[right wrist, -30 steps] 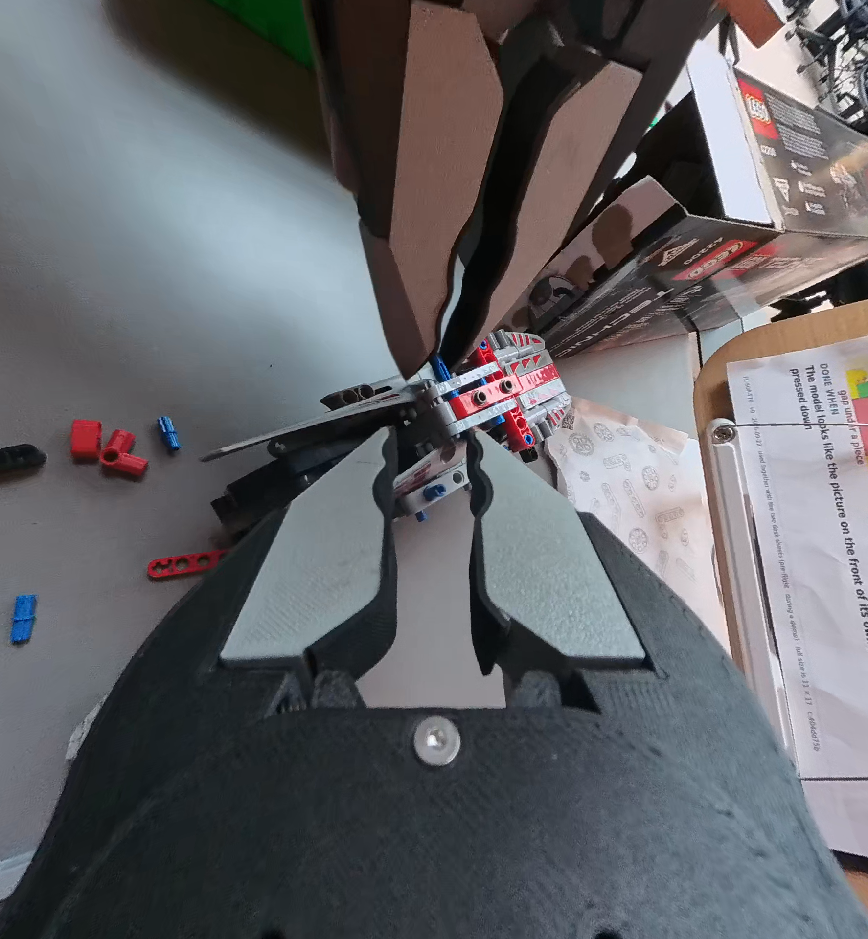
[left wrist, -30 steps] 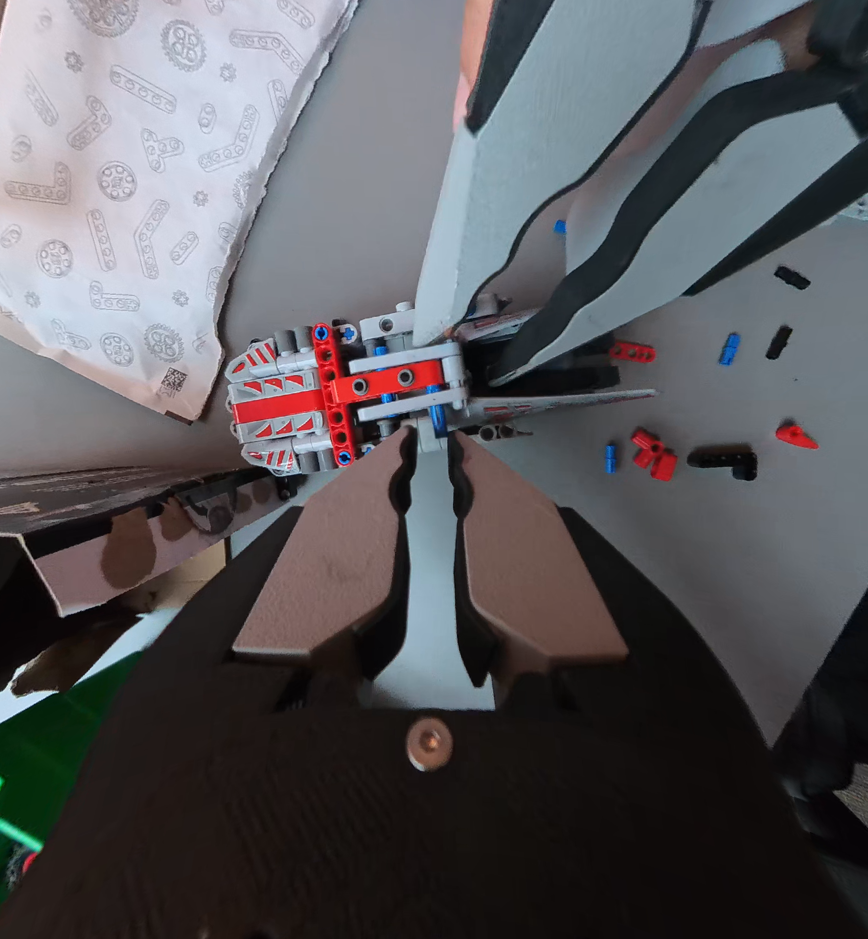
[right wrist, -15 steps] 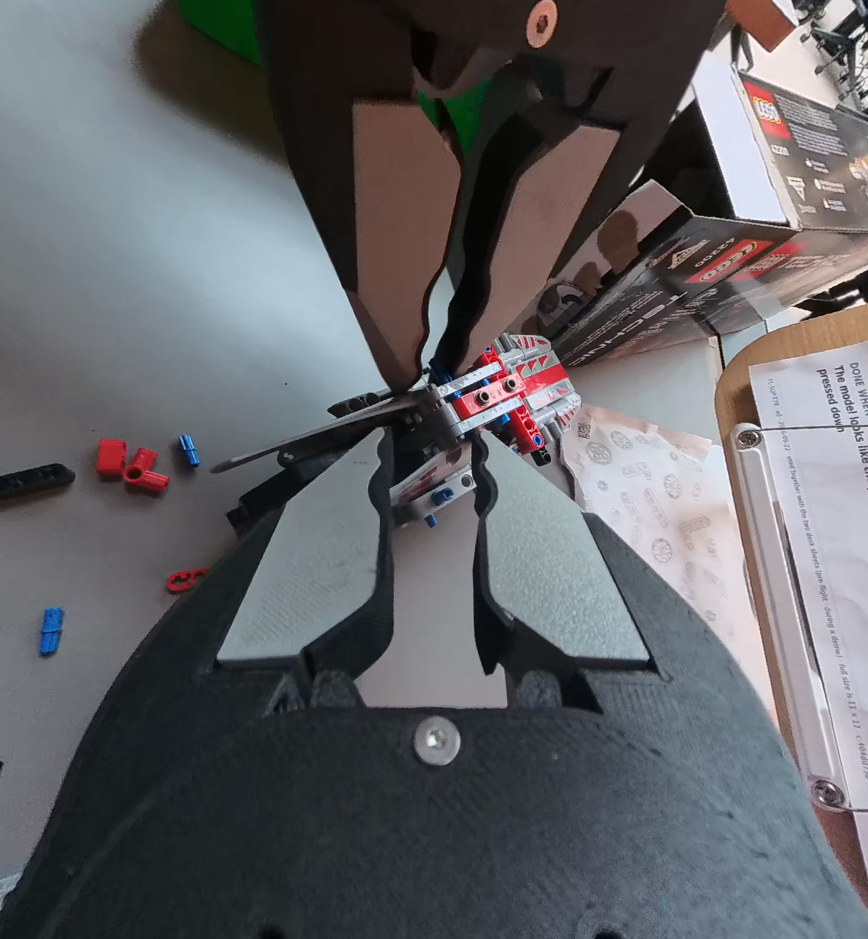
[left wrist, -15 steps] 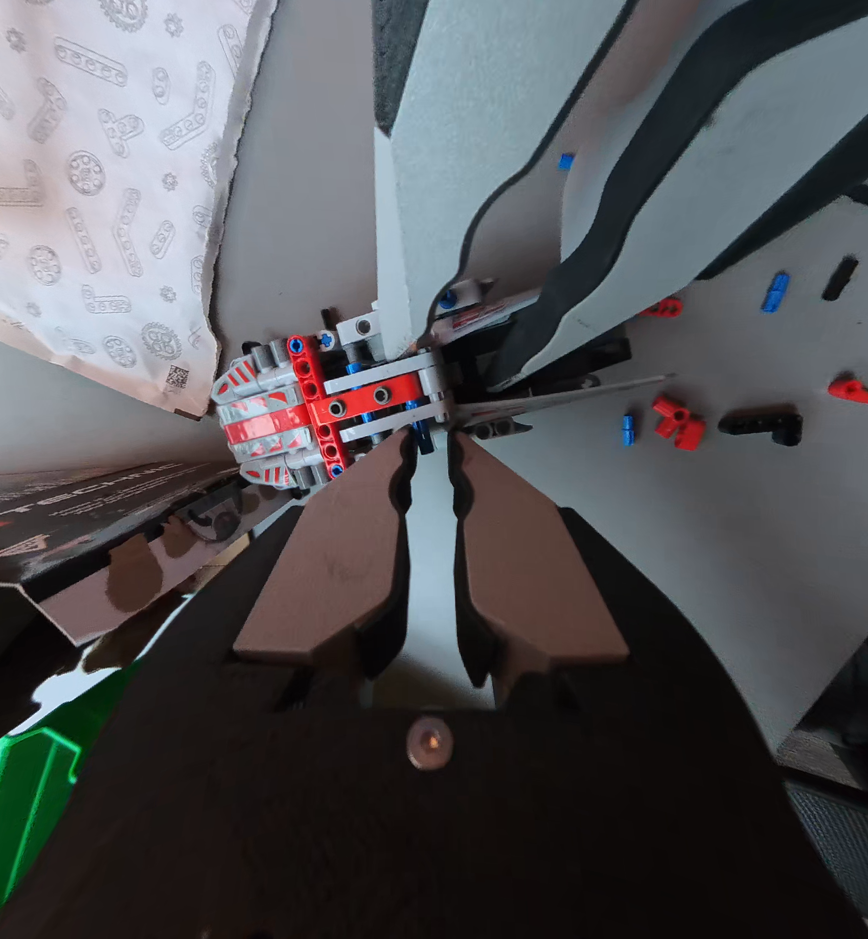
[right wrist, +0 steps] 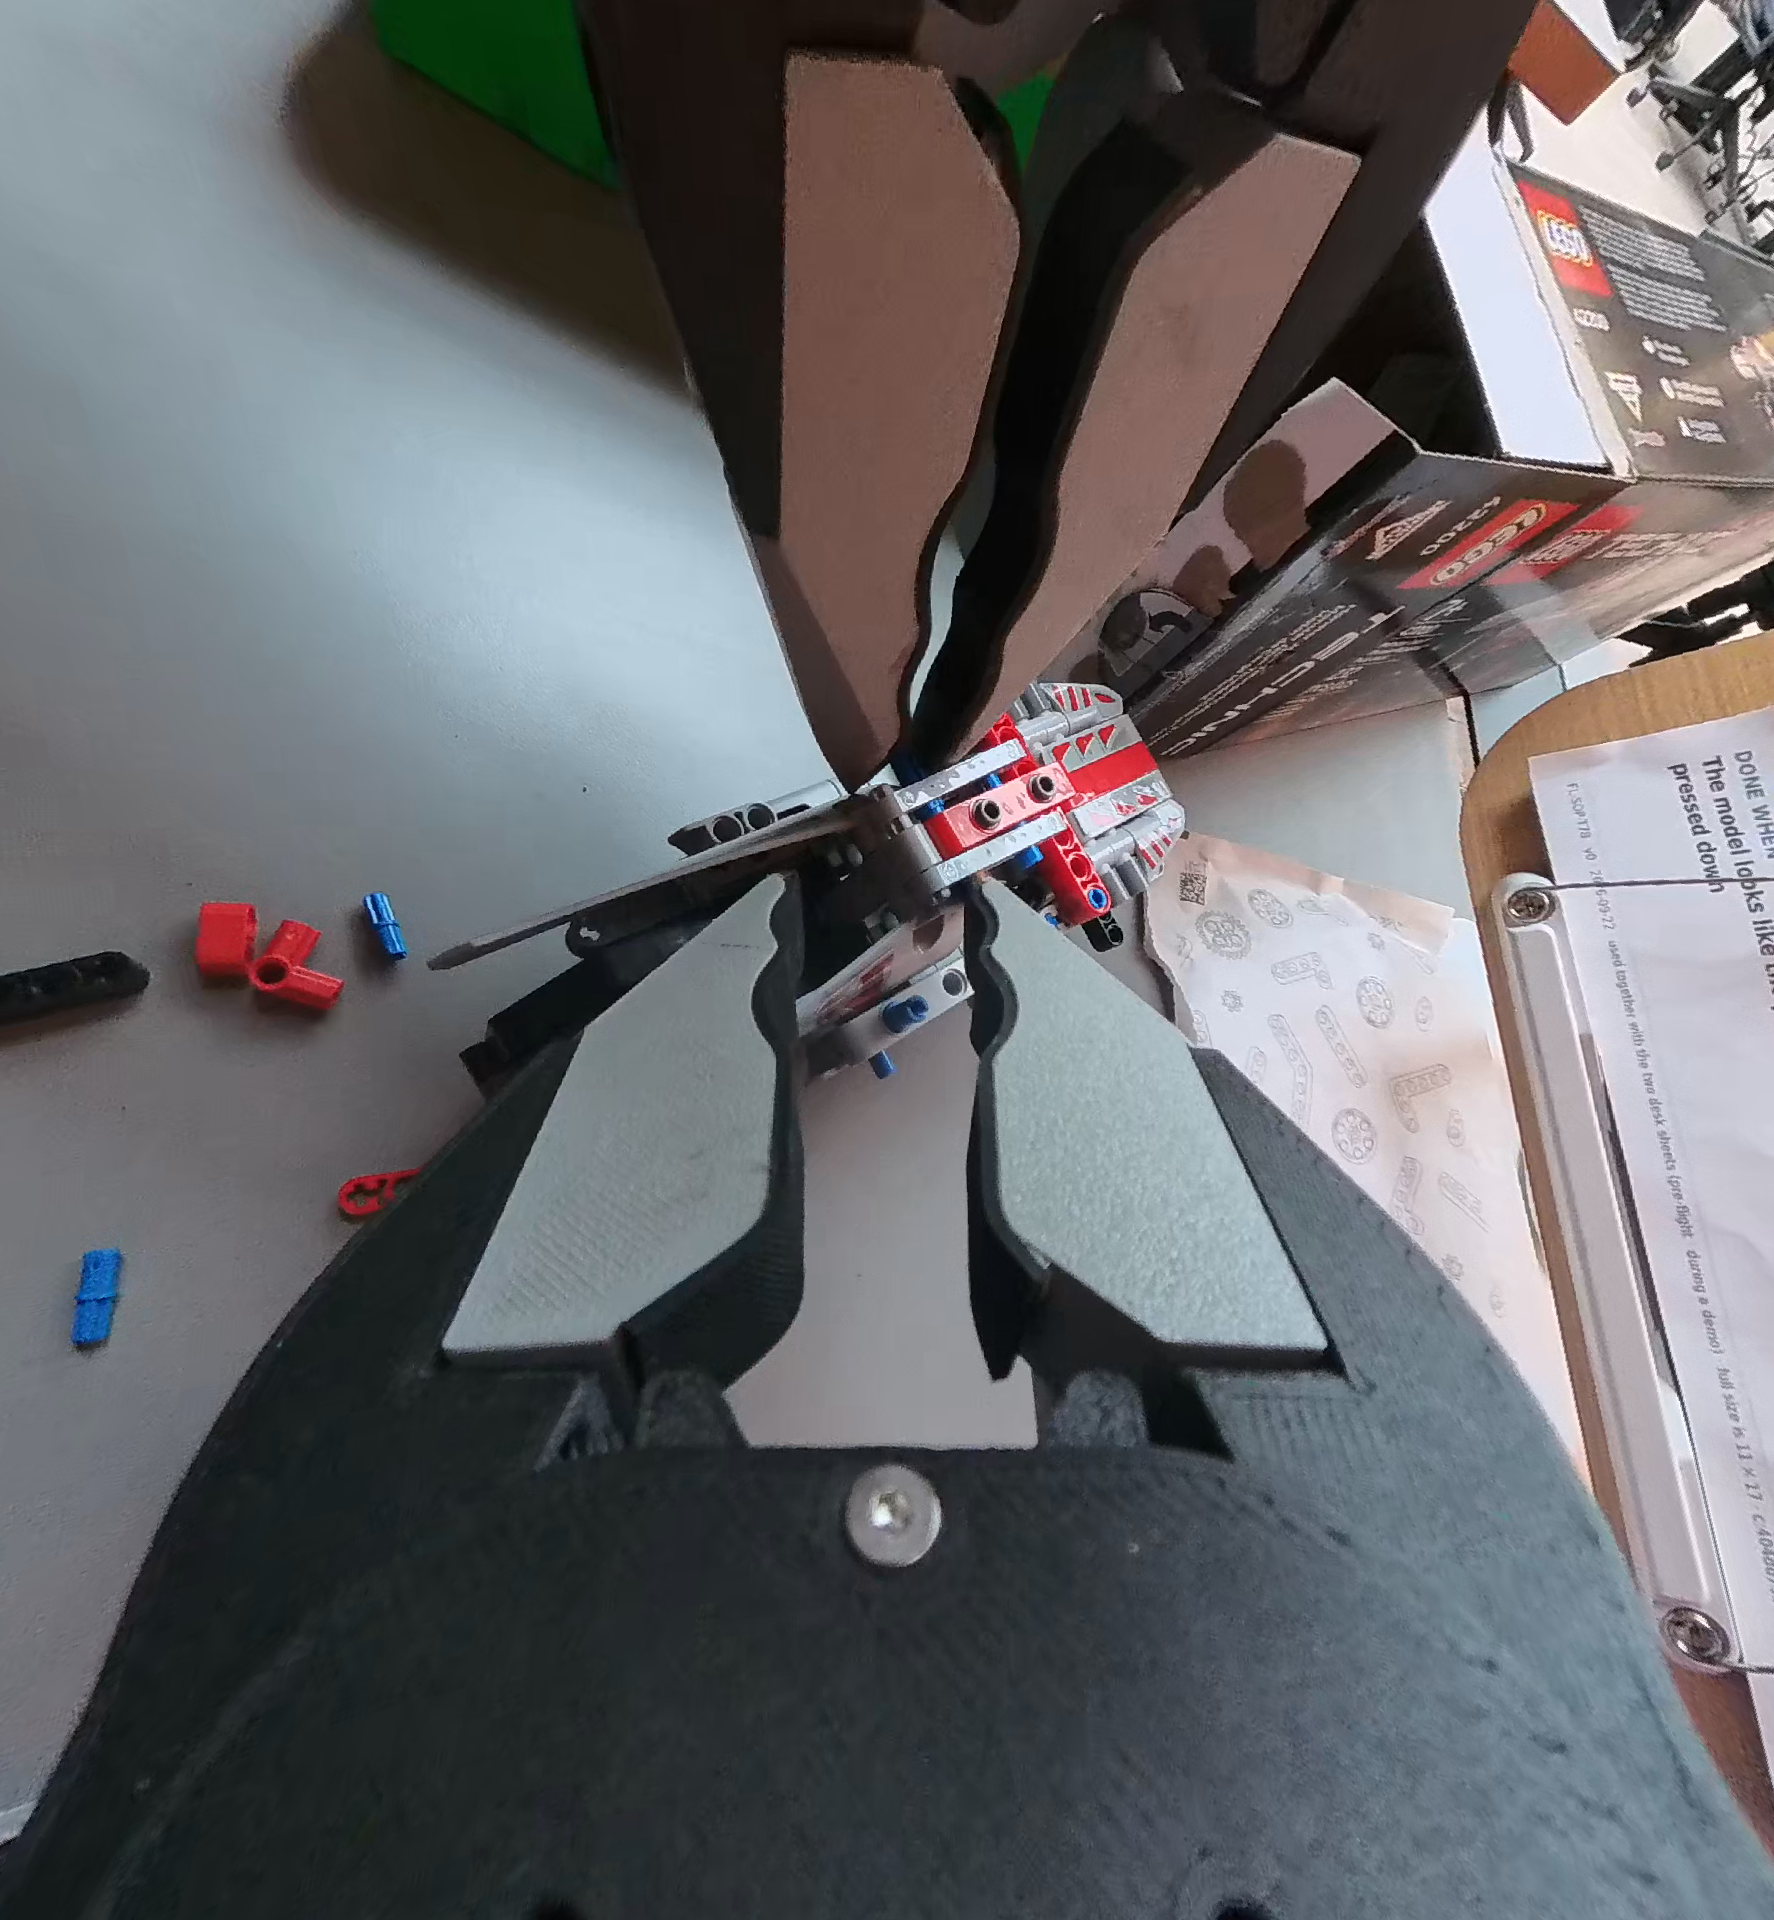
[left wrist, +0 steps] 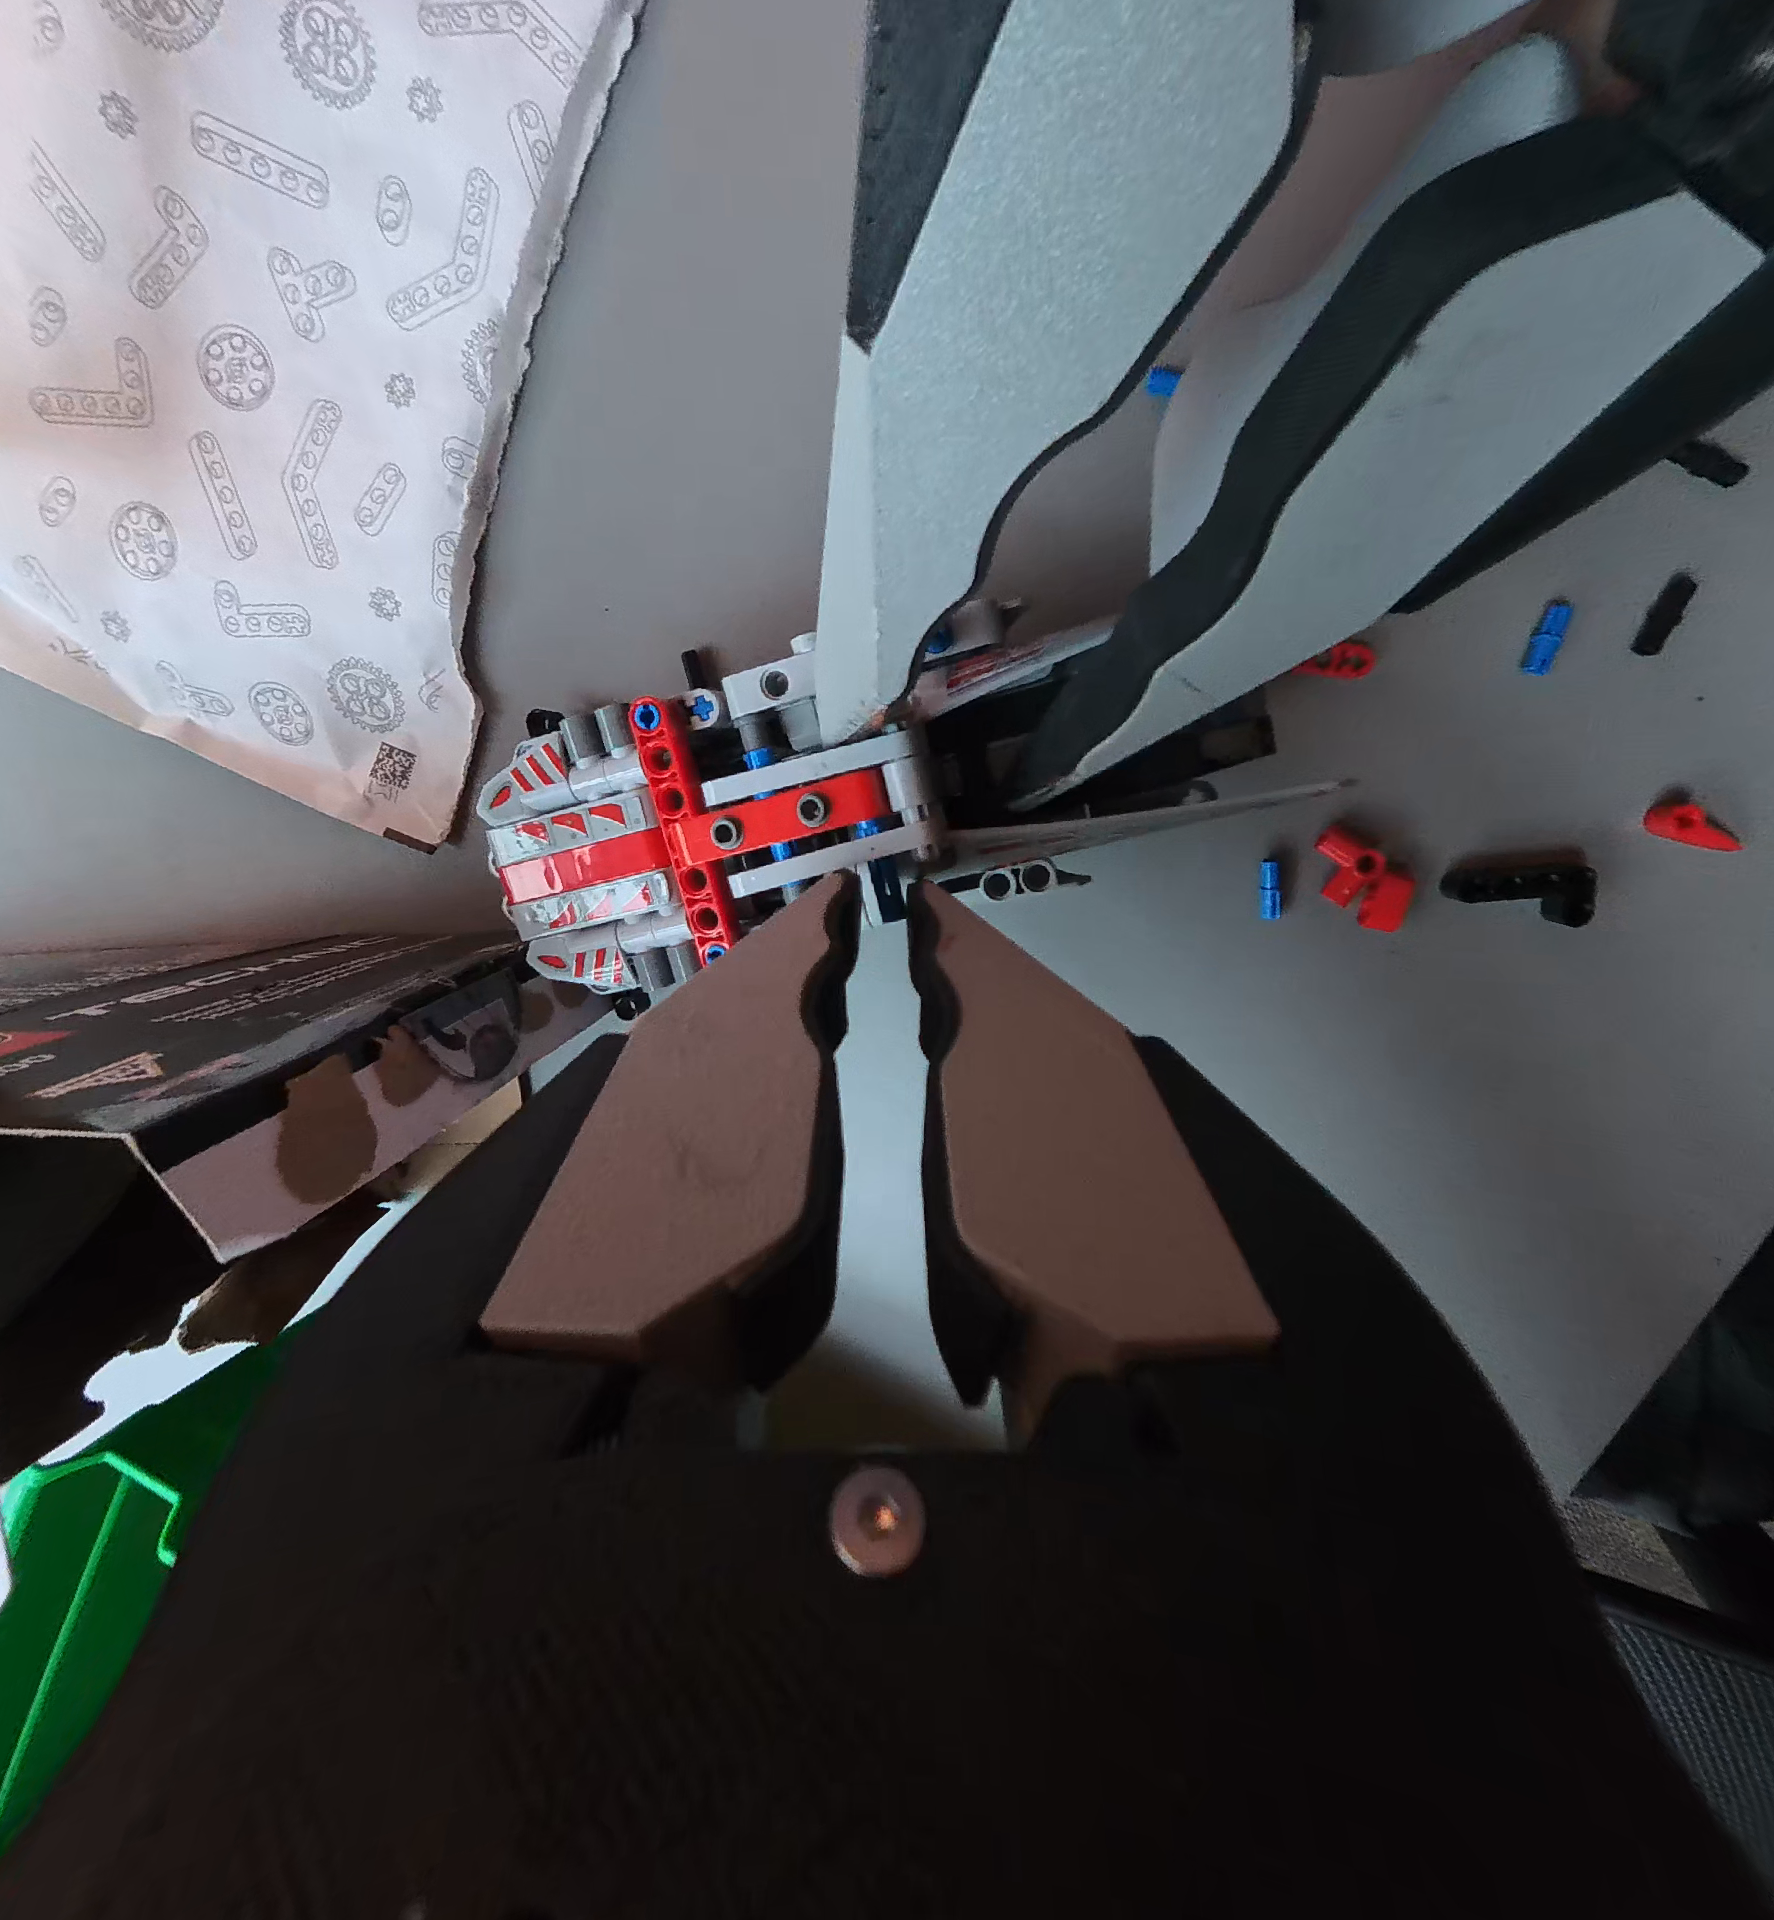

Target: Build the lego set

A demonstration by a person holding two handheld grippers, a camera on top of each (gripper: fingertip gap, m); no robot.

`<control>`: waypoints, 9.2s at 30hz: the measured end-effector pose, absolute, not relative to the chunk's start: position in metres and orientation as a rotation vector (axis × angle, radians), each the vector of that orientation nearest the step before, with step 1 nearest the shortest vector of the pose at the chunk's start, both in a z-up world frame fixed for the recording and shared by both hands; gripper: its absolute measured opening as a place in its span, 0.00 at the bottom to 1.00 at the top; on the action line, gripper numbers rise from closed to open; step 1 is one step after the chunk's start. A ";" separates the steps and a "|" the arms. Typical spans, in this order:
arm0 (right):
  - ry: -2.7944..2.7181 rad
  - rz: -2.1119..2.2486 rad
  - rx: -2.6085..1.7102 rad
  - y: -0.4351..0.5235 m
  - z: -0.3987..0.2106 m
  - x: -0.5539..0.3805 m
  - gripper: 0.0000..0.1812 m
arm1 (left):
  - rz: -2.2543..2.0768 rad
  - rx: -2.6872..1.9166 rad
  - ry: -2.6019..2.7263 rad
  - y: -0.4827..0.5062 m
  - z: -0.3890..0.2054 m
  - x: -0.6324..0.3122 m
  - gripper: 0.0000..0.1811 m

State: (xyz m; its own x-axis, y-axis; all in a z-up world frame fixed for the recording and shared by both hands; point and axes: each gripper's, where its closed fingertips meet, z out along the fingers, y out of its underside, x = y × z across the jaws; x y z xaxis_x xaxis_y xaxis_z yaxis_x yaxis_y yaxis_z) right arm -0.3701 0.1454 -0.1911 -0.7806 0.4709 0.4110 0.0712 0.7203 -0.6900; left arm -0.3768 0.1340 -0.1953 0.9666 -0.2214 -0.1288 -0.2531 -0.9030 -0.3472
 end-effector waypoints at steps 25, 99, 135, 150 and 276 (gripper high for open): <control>-2.230 1.689 -0.938 0.161 -0.178 -0.388 0.29 | 1.026 -2.319 0.838 0.156 -0.186 -0.394 0.00; -2.210 1.397 -1.041 0.192 -0.156 -0.385 0.41 | 0.301 -1.629 0.255 0.147 -0.148 -0.375 0.01; -2.168 1.059 -0.376 0.146 -0.142 -0.364 0.02 | -0.504 -1.520 -0.025 0.148 -0.133 -0.353 0.01; -2.165 1.318 -0.501 0.151 -0.133 -0.364 0.04 | -0.550 -1.518 -0.070 0.149 -0.135 -0.356 0.01; -3.137 0.718 -0.626 0.163 -0.227 -0.263 0.11 | -0.576 -2.180 0.437 0.134 -0.243 -0.276 0.12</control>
State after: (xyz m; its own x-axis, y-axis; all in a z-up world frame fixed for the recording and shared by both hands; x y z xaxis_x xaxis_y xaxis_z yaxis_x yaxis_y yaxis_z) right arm -0.2625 0.1630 -0.2271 -0.9182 0.3338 -0.2132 0.3933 0.8321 -0.3911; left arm -0.2756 0.1337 -0.2425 0.8350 -0.4880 0.2541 -0.1129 -0.6040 -0.7889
